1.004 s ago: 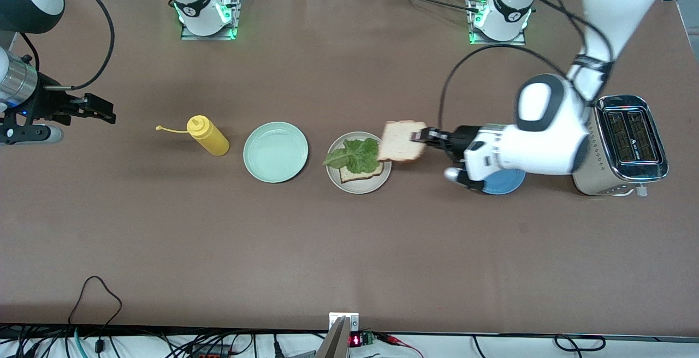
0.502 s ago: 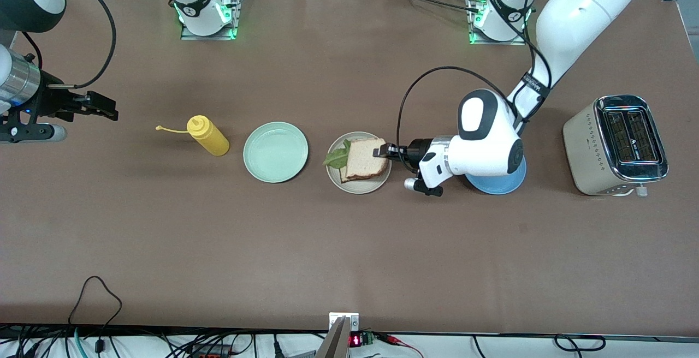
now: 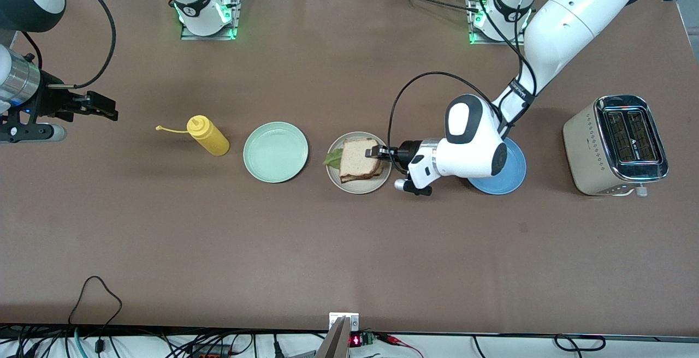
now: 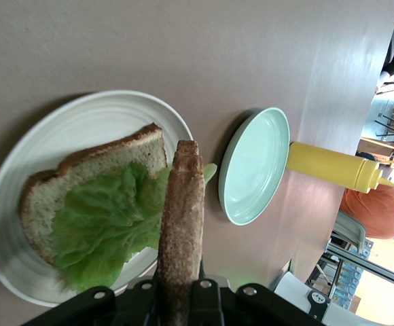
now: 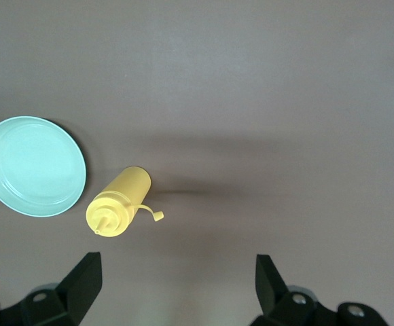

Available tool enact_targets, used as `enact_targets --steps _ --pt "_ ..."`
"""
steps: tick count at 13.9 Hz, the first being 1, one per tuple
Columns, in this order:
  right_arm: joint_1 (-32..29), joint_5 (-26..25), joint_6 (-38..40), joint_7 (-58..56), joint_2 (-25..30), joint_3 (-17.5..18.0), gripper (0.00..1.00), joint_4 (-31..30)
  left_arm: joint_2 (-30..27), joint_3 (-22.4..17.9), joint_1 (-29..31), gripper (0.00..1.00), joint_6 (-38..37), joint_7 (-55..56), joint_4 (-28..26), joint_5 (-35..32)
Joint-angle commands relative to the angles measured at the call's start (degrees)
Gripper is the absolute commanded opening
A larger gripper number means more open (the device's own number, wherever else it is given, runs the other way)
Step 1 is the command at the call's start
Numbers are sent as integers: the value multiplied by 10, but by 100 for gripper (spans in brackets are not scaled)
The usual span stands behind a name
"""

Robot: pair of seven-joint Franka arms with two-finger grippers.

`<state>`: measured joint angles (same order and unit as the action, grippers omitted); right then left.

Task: Make sandwich in beige plate with both arms
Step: 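Lay the bread slice on top of the lettuce and open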

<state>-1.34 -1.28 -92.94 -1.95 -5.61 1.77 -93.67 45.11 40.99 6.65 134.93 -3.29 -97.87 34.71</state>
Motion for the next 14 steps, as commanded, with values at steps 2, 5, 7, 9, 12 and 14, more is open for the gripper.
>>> enact_targets --steps 2,5,7,9,12,14 --pt "2 7 -3 10 9 2 100 -4 23 1 -9 2 2 -11 14 10" --pt "2 7 -3 10 9 3 100 -3 45 -3 -8 15 2 -11 27 9" --pt "2 7 -3 10 9 3 100 -3 65 -5 -6 40 2 -11 36 10" --pt "2 7 -3 10 8 3 100 -3 67 -17 -7 77 2 -12 43 2" --pt "2 7 -3 10 8 3 100 -3 67 -30 -10 100 2 -39 44 2" --pt "2 7 -10 10 8 3 100 -3 63 -36 2 100 2 -85 44 2"
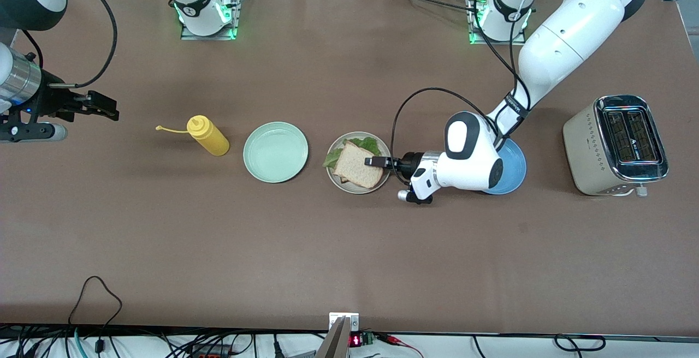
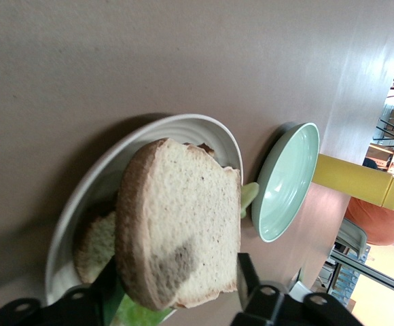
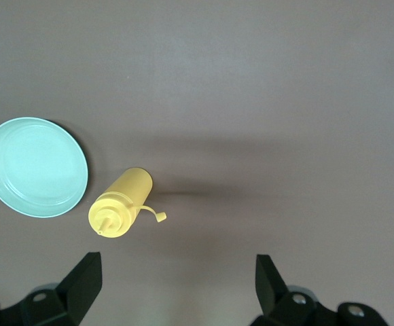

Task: Make sandwich in beige plate with both arms
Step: 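Lay the bread slice on top of the lettuce and open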

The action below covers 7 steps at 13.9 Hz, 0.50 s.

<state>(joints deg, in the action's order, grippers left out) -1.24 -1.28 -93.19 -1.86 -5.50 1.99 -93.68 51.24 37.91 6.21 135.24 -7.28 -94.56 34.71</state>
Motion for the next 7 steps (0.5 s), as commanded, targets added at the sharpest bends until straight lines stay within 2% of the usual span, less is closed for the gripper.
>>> enact_targets --steps 1,5,7 --pt "1 7 -8 9 7 1 100 -3 -1 -6 20 100 -5 -61 10 2" --pt "1 6 -9 8 7 1 100 -3 -35 -5 32 100 -9 -64 -12 2" --pt "1 6 -9 9 7 1 100 -3 -69 -6 32 100 -10 -61 -27 2"
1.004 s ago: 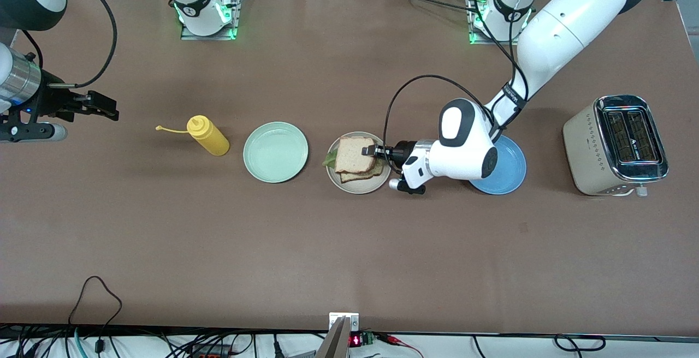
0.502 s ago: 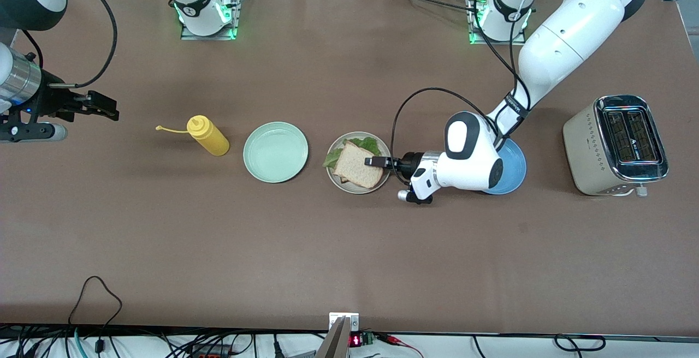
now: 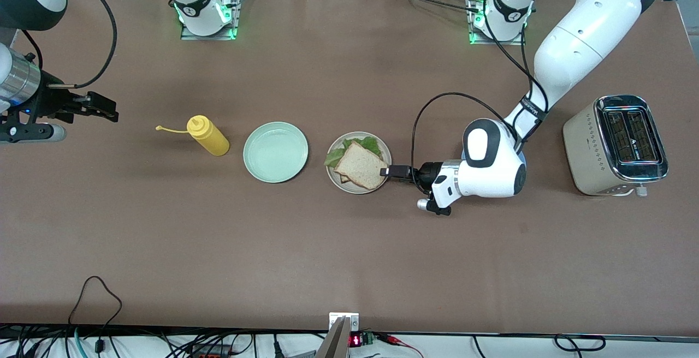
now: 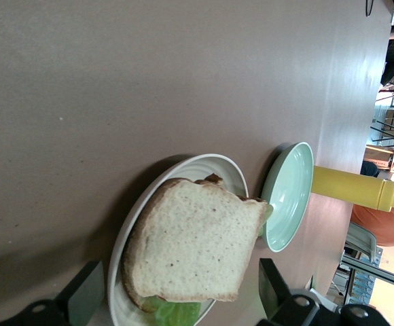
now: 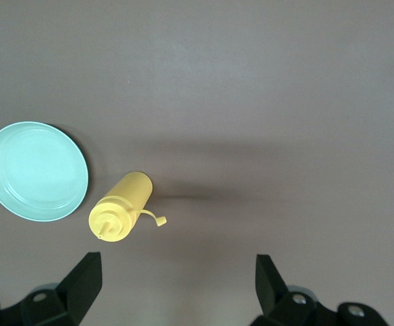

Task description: Make sandwich in beige plate with both arms

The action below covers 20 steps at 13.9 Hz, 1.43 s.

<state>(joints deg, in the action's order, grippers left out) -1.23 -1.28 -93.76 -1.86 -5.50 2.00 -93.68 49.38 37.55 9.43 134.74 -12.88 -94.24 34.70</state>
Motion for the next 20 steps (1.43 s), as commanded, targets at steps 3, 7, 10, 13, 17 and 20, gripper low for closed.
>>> enact_targets --steps 3,7,10,13,17,20 --pt "1 7 -4 8 7 1 100 -3 -144 -29 0 100 -35 -2 -66 2" --pt "1 7 -4 8 3 1 100 -2 -226 -96 0 100 -139 -1 -79 -69" --pt "2 7 -5 8 2 2 100 -1 -254 -120 37 100 -223 0 -68 -119" --pt "2 7 -5 8 1 2 100 -1 -271 -120 53 100 -289 35 -14 -267" --pt "2 7 -5 8 1 2 100 -1 -315 -140 31 100 -331 86 50 -448" --pt "2 7 -5 8 1 2 100 -1 -362 -270 -60 100 -330 115 70 -438"
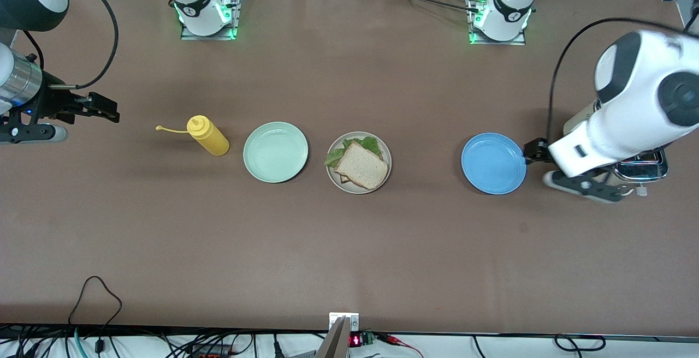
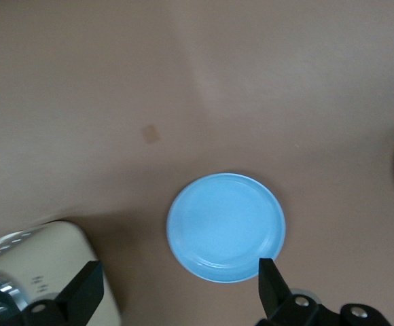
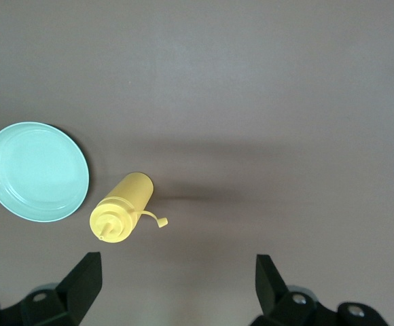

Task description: Make sandwich in beige plate with both arms

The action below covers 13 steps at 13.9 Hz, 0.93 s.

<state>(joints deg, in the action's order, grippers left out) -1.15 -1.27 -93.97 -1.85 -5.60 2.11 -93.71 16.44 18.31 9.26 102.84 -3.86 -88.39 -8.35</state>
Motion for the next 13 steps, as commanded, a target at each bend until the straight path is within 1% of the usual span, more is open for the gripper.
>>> enact_targets --steps 1,3,4,5,6,7,11,13 --pt "1 7 -2 8 2 1 100 -1 -47 -92 -64 100 -14 34 20 9" --pt "1 6 -3 7 2 1 100 -1 -79 -95 -40 100 -48 33 20 22" --pt "1 7 -3 8 2 1 100 -1 -91 -95 -28 100 -82 32 20 51" --pt "0 6 -3 6 2 1 100 0 -100 -115 -25 100 -103 34 19 88" --pt "-1 6 -3 6 2 1 100 -1 -110 -149 -33 100 -104 31 14 111" --pt "0 7 -3 6 1 1 100 -1 -113 -156 -36 100 -106 28 6 113" --pt "0 7 -3 6 1 1 100 -1 -141 -138 -36 100 -103 62 -43 106" --pt "0 7 -2 7 1 1 100 -1 -155 -129 -36 100 -85 66 -66 84"
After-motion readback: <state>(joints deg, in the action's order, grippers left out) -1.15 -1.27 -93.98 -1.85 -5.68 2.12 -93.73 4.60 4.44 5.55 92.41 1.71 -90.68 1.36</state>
